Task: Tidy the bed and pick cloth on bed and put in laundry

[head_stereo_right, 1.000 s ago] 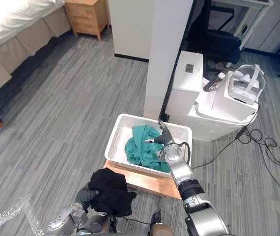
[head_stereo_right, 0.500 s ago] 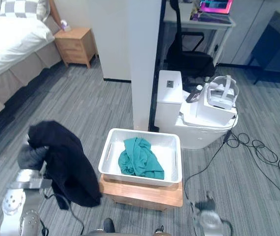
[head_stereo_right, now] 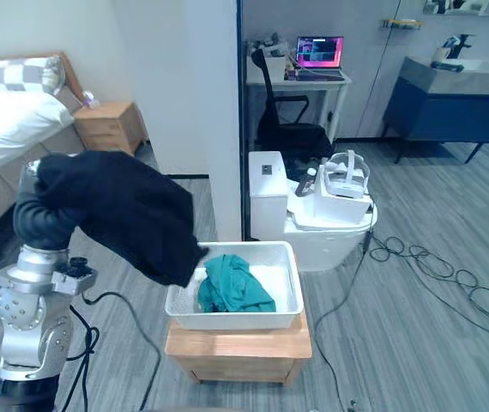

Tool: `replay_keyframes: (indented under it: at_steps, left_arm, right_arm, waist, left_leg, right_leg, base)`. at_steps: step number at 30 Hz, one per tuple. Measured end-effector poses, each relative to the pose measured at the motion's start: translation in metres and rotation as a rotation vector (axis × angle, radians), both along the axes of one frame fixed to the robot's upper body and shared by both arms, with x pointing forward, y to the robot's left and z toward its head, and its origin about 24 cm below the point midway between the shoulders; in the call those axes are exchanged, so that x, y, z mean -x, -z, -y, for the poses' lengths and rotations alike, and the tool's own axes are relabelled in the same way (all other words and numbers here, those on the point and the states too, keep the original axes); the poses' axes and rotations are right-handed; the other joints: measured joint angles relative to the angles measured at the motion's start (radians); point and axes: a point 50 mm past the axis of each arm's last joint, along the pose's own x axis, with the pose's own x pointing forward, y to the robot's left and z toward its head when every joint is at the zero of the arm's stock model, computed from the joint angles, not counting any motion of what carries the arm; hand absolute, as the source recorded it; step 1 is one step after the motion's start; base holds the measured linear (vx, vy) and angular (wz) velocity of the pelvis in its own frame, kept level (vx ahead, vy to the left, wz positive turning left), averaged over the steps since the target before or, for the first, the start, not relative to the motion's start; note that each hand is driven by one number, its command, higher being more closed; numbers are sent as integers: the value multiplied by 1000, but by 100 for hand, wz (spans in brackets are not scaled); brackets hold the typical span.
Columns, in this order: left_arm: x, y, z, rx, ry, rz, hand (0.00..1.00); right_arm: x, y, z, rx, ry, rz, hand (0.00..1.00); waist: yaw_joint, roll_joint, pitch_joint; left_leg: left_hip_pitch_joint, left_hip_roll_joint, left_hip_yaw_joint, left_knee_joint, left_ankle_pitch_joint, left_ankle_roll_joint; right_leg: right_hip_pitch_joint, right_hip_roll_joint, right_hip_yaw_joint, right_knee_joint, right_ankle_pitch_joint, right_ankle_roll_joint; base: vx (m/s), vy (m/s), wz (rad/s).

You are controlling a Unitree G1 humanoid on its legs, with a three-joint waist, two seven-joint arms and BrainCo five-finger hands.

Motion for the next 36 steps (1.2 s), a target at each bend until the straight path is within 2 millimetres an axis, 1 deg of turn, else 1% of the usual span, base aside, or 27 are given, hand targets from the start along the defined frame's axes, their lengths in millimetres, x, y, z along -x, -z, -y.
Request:
replay_keyframes:
  at_steps: [1, 3, 4, 6, 7, 8, 10, 11, 13, 15, 17, 19, 21, 22, 23, 24, 25, 26, 27, 28, 29, 30, 31, 32, 33, 36]
  left_arm:
    - [-1, 0, 0, 3, -2, -2, 100]
    - [-15, -6, 8, -2, -6, -6, 100]
    - [-18, -8, 10, -6, -4, -8, 100]
    - [-32, -18, 13, -28, -33, -17, 100]
    - [-37, -18, 13, -28, -46, -35, 100]
    - [-38, -18, 12, -30, -57, -43, 100]
    - [-49, -12, 10, -42, -114, -111, 100]
    - [-50, -10, 9, -45, -124, -119, 100]
    - [-61, -1, 5, -70, -188, -183, 100]
    - [-68, 1, 1, -79, -213, -211, 100]
    - [-73, -1, -3, -92, -236, -218, 100]
    - [-79, -9, -8, -141, -280, -201, 100]
    - [-88, -30, -15, -184, -319, -156, 100]
    - [-89, -34, -16, -184, -326, -143, 100]
    - [-91, -48, -19, -182, -348, -102, 100]
    - [-92, -62, -22, -174, -372, -62, 100]
    - [-93, -66, -24, -170, -381, -50, 100]
    - [-93, -79, -27, -170, -401, -14, 100]
    - [-93, -90, -30, -171, -421, 17, 100]
    - [-93, -95, -30, -166, -429, 30, 100]
    - [-93, -108, -32, -155, -449, 67, 100]
    - [-93, -119, -34, -148, -470, 97, 100]
    - [-93, -124, -35, -144, -476, 108, 100]
    - [-92, -135, -36, -136, -495, 132, 100]
    - [-92, -142, -38, -128, -498, 140, 100]
    - [-92, -155, -44, -100, -516, 149, 100]
  right_arm:
    - [1, 0, 0, -1, -2, 1, 0]
    - [2, 0, 0, 0, -14, 10, 0]
    - [1, 1, 0, -1, -17, 10, 0]
    - [-8, 0, -2, -10, -45, 30, 0]
    - [-9, 0, -3, -16, -61, 33, 0]
    - [-9, 0, -4, -20, -66, 33, 0]
    - [-7, 1, -5, -40, -85, 23, 0]
    - [-6, 1, -4, -40, -85, 21, 0]
    - [-4, 1, -4, -44, -88, 16, 0]
    - [-4, 2, -4, -53, -93, 17, 0]
    - [0, 2, -4, -60, -91, 10, 0]
    - [5, 3, -4, -66, -84, -5, 0]
    - [12, 4, -2, -71, -64, -24, 0]
    - [13, 4, -2, -71, -62, -26, 0]
    - [16, 4, -2, -74, -53, -29, 0]
    - [18, 4, -1, -77, -44, -34, 0]
    - [19, 4, -1, -78, -43, -36, 0]
    - [19, 5, -1, -81, -44, -36, 0]
    - [20, 5, -1, -83, -43, -35, 0]
    - [20, 5, -1, -83, -40, -34, 0]
    - [21, 4, 1, -79, -27, -28, 0]
    - [21, 3, 3, -73, -16, -23, 0]
    - [22, 3, 4, -70, -18, -23, 0]
    - [24, 3, 5, -65, -30, -31, 0]
    - [26, 3, 5, -63, -39, -38, 0]
    - [31, 3, 5, -66, -33, -43, 0]
  waist:
    - [-2, -2, -1]
    - [-5, -2, -4]
    - [-8, 0, -4]
    - [-31, 6, -4]
    - [-36, 15, -2]
    - [-38, 18, -2]
    - [-57, 37, -12]
    - [-57, 35, -11]
    - [-57, 38, -14]
    - [-58, 33, -12]
    - [-60, 24, -14]
    - [-60, 15, -14]
    - [-61, 8, -13]
    - [-61, 7, -13]
    - [-64, 6, -14]
    - [-72, 7, -14]
    - [-77, 6, -14]
    - [-86, 6, -13]
    - [-88, 6, -13]
    - [-89, 6, -13]
    - [-94, 7, -12]
    - [-106, 7, -12]
    - [-110, 7, -12]
    - [-115, 7, -12]
    - [-115, 7, -12]
    - [-117, 8, -12]
  left_leg:
    - [3, -1, 3, 0, -1, 0]
    - [18, -3, 17, 0, -9, -2]
    - [19, -3, 18, 0, -10, -2]
    - [25, -2, 29, 0, -10, -2]
    - [32, -2, 38, 0, -11, -3]
    - [33, -1, 41, 0, -12, -4]
    - [33, 3, 49, 0, -8, 0]
    - [34, 3, 51, 0, -8, 1]
    - [35, 7, 60, 0, -6, -3]
    - [34, 12, 60, 0, -3, -6]
    - [34, 15, 60, 0, -3, -8]
    - [34, 16, 62, 0, -2, -8]
    - [37, 15, 70, 0, -3, -8]
    - [37, 15, 72, 0, -3, -8]
    - [36, 15, 78, 0, -3, -9]
    - [38, 15, 83, 0, -3, -9]
    - [40, 16, 85, 0, -3, -9]
    - [49, 18, 97, 0, -4, -9]
    - [57, 20, 108, 0, -4, -10]
    - [60, 21, 110, 0, -4, -11]
    - [67, 22, 122, 0, -5, -12]
    - [69, 23, 125, 0, -6, -13]
    - [69, 23, 125, 0, -6, -13]
    - [69, 24, 127, 0, -6, -14]
    - [69, 24, 128, 0, -6, -14]
    - [69, 24, 132, 0, -10, -20]
  right_leg:
    - [0, 0, 3, 1, 2, -2]
    - [0, 0, 33, 8, 2, -2]
    - [1, 0, 35, 9, 2, -2]
    - [-1, 2, 49, 11, 2, -3]
    - [-2, 3, 56, 11, 2, -3]
    - [-3, 4, 59, 11, 3, -3]
    - [-9, 10, 72, 10, 3, -3]
    - [-10, 11, 74, 10, 3, -4]
    - [-14, 20, 83, 10, 3, -5]
    - [-15, 21, 83, 10, 4, -5]
    - [-16, 24, 84, 10, 2, -9]
    - [-17, 27, 87, 11, 2, -11]
    - [-21, 31, 98, 12, 4, -13]
    - [-22, 31, 101, 13, 4, -13]
    - [-29, 32, 107, 20, 4, -13]
    - [-34, 33, 113, 30, 4, -14]
    - [-34, 34, 115, 30, 3, -15]
    - [-34, 38, 128, 33, 1, -18]
    - [-34, 41, 139, 36, 1, -19]
    - [-34, 42, 141, 36, 1, -19]
    - [-34, 45, 155, 37, 1, -20]
    - [-35, 47, 159, 39, 1, -20]
    - [-35, 47, 160, 40, 1, -20]
    - [-39, 48, 163, 41, 1, -20]
    - [-41, 48, 164, 41, 1, -20]
    - [-50, 49, 167, 41, 1, -20]
  base:
    - [66, 44, -18]
    - [21, 27, -26]
    - [20, 13, -21]
    - [42, 9, -17]
    - [38, 6, -17]
    - [37, -1, -20]
    - [44, -14, -16]
    - [49, -16, -16]
    - [35, -17, -12]
    - [0, 0, 0]
    - [0, 0, 0]
    - [8, -11, -4]
    - [10, -15, -11]
    - [-1, -3, -11]
    - [-4, -3, -13]
    - [-7, -5, -13]
    - [-10, -10, -18]
    - [-14, -12, -25]
    - [-18, -15, -26]
    - [-27, -18, -28]
    - [-43, -24, -20]
    - [-36, -19, -17]
    - [-35, -18, -7]
    - [-26, -16, -5]
    - [-31, -20, -5]
    - [-13, -11, -2]
